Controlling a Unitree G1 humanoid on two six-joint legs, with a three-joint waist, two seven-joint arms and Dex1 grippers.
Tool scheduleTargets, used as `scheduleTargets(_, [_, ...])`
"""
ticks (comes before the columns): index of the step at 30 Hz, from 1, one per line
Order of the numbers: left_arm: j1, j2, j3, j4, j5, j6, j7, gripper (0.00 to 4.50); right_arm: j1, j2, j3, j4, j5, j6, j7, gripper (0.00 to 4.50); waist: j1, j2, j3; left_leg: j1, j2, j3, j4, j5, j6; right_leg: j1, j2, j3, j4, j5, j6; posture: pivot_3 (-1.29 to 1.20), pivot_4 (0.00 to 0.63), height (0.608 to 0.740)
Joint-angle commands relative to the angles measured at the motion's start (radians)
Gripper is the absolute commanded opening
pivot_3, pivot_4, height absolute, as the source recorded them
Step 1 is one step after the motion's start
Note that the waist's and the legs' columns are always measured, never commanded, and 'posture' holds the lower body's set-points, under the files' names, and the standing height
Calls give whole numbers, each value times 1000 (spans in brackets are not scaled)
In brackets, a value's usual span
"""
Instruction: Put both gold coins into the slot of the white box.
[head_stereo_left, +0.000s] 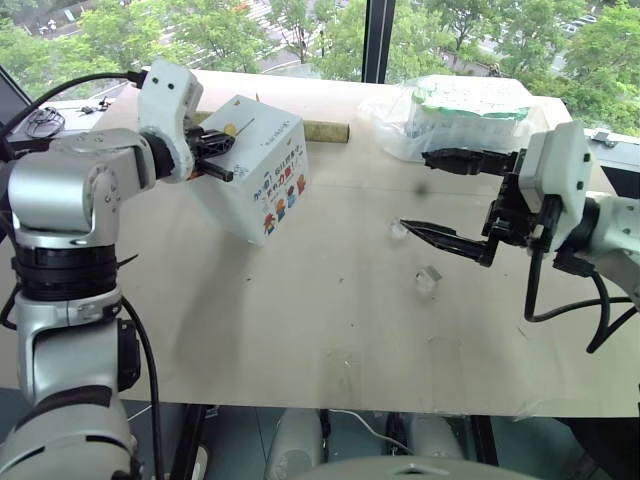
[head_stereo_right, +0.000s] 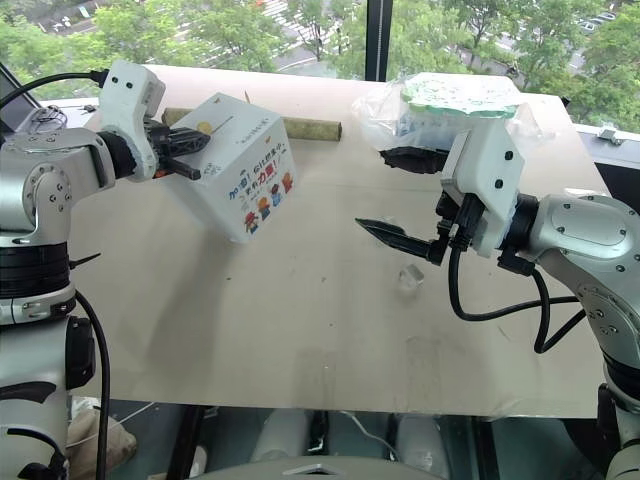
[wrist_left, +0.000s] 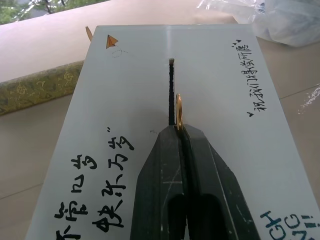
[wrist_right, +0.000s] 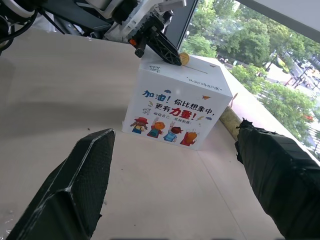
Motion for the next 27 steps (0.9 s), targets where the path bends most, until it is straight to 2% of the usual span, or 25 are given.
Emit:
scheduleTargets(1, [6,-3,-22,19,24,39,17,0,-8,-11,-32,-26,-1,-25,2,4182,0,0,0,0,0,0,0,0,0,0,0,0,0,0,0,0,150,740])
scheduleTargets(27, [10,-3,-23,22,54,31,35,0,20,-14,-27,-34,-24,-29,5,4182,-1,0,-1,1,0,1,1,0,0,0,0,1,1,0,0,0,150,740])
